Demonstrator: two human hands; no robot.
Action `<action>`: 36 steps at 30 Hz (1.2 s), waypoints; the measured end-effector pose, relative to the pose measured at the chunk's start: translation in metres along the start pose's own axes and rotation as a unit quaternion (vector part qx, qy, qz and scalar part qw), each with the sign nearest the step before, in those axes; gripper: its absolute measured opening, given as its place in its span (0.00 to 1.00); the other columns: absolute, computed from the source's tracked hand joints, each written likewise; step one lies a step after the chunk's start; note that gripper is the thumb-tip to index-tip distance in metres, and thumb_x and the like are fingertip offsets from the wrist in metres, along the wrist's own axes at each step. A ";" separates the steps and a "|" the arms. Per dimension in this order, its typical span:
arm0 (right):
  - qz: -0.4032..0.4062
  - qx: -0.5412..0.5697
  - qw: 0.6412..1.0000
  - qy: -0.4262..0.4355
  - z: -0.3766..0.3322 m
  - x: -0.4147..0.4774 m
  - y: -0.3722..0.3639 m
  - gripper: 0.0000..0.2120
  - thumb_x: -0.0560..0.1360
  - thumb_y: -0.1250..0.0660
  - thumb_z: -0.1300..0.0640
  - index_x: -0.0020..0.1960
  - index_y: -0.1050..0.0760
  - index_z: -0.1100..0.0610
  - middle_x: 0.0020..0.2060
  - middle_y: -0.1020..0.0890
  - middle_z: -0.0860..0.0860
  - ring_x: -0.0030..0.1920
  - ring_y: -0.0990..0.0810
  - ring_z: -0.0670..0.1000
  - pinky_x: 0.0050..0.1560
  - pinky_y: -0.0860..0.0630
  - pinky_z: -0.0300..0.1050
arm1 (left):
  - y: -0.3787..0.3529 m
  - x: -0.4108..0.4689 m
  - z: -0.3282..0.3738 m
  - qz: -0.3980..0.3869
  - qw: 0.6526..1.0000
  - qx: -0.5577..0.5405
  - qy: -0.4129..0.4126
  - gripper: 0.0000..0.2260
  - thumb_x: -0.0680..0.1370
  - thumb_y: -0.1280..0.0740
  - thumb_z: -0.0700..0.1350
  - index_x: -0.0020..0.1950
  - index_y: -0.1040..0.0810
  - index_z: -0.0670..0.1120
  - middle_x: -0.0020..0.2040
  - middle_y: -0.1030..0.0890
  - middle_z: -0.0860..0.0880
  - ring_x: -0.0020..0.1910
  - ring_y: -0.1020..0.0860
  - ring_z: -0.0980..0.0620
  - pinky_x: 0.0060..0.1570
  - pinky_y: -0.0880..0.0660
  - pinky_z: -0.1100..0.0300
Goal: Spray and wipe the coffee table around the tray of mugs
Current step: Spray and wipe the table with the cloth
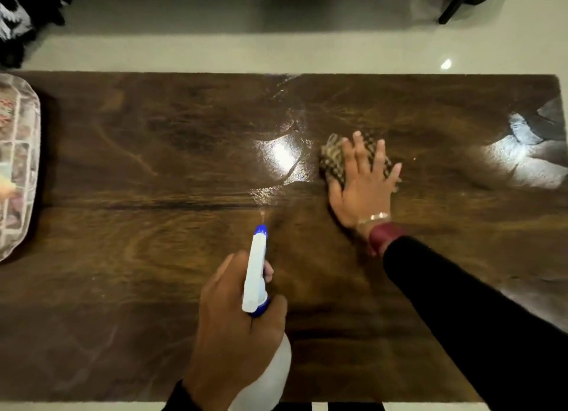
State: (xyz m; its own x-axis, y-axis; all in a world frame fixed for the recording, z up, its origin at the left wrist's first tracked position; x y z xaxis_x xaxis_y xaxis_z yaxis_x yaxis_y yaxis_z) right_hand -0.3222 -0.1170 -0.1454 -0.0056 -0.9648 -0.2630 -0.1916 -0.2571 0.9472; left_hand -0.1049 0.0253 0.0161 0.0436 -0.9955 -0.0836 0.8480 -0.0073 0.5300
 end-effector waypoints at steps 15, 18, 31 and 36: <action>-0.011 0.004 0.993 0.114 -0.052 -0.179 -0.054 0.45 0.71 0.35 0.40 0.85 0.46 0.48 0.85 0.47 0.47 0.84 0.54 0.63 0.74 0.50 0.79 | -0.010 -0.076 -0.022 -0.021 1.000 0.003 0.010 0.13 0.67 0.32 0.45 0.50 0.25 0.53 0.42 0.22 0.55 0.41 0.21 0.58 0.45 0.23 0.66; -0.021 0.012 0.999 0.021 -0.011 -0.162 -0.043 0.42 0.74 0.42 0.39 0.85 0.49 0.48 0.85 0.50 0.48 0.84 0.55 0.64 0.74 0.51 0.80 | -0.010 -0.097 -0.019 -0.020 0.999 0.005 0.029 0.24 0.67 0.28 0.45 0.57 0.27 0.67 0.48 0.21 0.61 0.47 0.19 0.58 0.50 0.22 0.70; -0.057 0.029 0.987 0.150 -0.097 -0.271 -0.081 0.38 0.76 0.47 0.40 0.84 0.44 0.49 0.85 0.46 0.49 0.83 0.50 0.66 0.72 0.48 0.82 | -0.019 -0.153 0.009 0.024 0.998 0.044 -0.031 0.13 0.71 0.32 0.48 0.54 0.29 0.55 0.49 0.25 0.52 0.50 0.26 0.72 0.53 0.32 0.83; -0.027 0.005 0.999 0.041 0.017 -0.289 -0.072 0.45 0.69 0.39 0.40 0.84 0.44 0.50 0.85 0.46 0.50 0.84 0.49 0.64 0.72 0.48 0.82 | -0.019 -0.173 -0.009 -0.003 1.000 0.022 0.008 0.17 0.65 0.29 0.42 0.50 0.28 0.55 0.45 0.24 0.57 0.44 0.23 0.60 0.49 0.21 0.68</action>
State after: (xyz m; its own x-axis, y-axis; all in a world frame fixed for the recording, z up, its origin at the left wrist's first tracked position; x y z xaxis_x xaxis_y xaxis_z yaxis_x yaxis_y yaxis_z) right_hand -0.3236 0.1817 -0.1411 0.0860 -0.9510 -0.2969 -0.1984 -0.3084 0.9303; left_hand -0.1237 0.1987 0.0133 0.0470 -0.9939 -0.0999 0.8247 -0.0178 0.5654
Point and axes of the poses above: each hand's wrist, its own x-axis towards the middle knuckle, its own y-axis out of the back of the hand, z = x × y, the point moved 5 cm from there along x, towards the middle knuckle
